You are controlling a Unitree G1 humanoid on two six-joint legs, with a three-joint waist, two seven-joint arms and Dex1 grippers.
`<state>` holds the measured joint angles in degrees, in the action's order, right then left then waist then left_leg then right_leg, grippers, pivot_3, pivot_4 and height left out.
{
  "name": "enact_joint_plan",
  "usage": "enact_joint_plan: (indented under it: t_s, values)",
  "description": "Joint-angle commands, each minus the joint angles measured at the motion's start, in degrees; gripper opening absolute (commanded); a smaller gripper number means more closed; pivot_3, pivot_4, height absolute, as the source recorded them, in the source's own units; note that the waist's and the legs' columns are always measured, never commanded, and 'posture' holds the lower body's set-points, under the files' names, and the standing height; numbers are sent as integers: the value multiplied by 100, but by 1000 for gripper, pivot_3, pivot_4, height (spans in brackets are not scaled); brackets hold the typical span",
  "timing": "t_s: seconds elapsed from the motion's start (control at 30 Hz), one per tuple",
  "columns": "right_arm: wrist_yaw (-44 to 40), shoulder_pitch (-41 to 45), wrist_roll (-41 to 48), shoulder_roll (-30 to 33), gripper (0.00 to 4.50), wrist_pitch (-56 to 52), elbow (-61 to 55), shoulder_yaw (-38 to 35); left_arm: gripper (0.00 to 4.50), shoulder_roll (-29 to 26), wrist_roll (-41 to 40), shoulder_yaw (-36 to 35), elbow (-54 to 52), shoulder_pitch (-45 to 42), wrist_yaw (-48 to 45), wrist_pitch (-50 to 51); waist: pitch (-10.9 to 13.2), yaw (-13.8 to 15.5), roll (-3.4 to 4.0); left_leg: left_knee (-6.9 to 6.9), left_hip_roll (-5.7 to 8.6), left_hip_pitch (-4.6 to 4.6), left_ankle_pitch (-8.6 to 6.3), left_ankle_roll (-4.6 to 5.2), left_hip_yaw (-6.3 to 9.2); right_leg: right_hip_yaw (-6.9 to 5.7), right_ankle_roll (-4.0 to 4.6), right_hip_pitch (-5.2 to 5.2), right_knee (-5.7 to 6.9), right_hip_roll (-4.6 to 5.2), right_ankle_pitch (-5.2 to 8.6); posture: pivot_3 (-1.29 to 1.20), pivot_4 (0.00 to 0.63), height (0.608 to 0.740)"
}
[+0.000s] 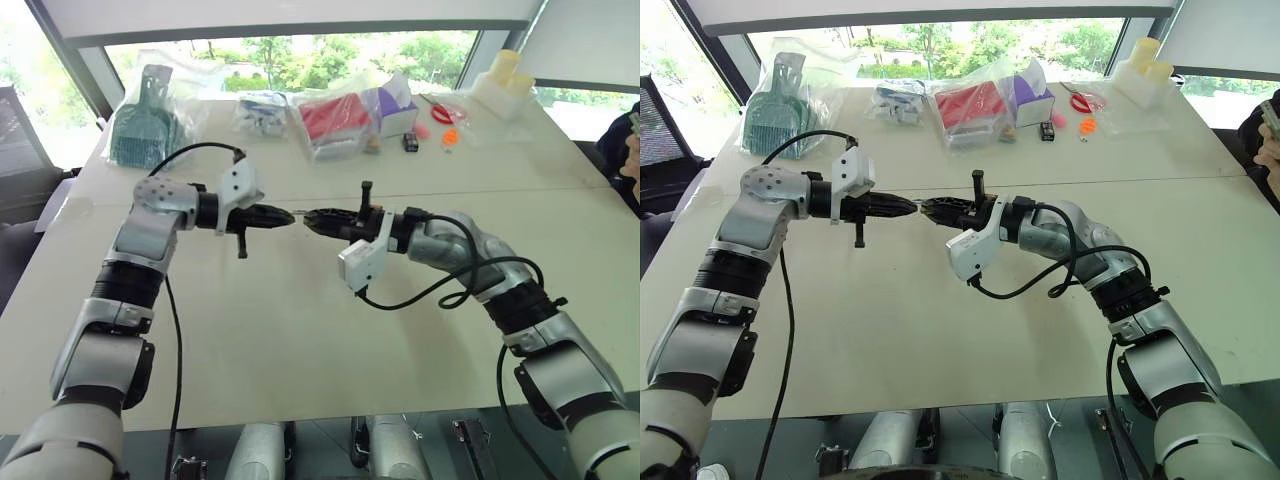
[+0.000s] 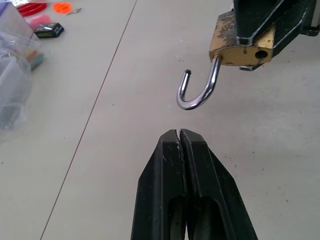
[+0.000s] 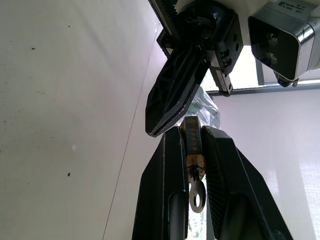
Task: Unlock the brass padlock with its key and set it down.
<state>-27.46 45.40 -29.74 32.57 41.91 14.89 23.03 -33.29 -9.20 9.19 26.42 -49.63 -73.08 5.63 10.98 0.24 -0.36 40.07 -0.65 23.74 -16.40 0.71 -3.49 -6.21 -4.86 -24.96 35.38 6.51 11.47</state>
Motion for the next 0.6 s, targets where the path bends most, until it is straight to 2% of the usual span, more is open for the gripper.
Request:
enact_joint_plan:
  t_s: [0.03, 0.4, 0.53, 0.57, 0.6]
  values:
    - [26, -49, 135, -9, 138, 18, 22, -115, 29, -145, -43, -189, -193, 18, 25, -31, 0, -1, 0, 0, 0, 0, 0, 0, 0, 0, 0, 0, 0, 0, 0, 0, 150, 740]
    - [626, 186, -653, -221, 138, 326, 2216, 391, 29, -444, -108, -406, -1289, 936, 522, 509, 0, -107, 0, -3, -5, -4, 1, -2, 0, 4, 0, 2, 2, 1, 0, 0, 150, 740]
    - [441, 104, -520, -310, 1873, 416, 2227, 457, 0, -529, -188, -454, -1887, 1450, 677, 756, 0, -124, 1, -11, -9, -15, 2, -5, 5, 15, 0, 1, 7, 1, 0, 0, 150, 740]
    - [363, 66, -459, -312, 2504, 419, 2163, 456, 0, -541, -196, -476, -1978, 1525, 737, 820, 0, -121, 0, -11, -12, -16, 2, -5, 6, 15, 0, 1, 8, 1, 0, 0, 150, 740]
    - [297, 28, -396, -297, 2953, 417, 2084, 445, 0, -547, -203, -500, -2036, 1573, 805, 886, 0, -120, 0, -11, -13, -20, 2, -5, 7, 16, 0, 3, 8, 1, 0, 0, 150, 740]
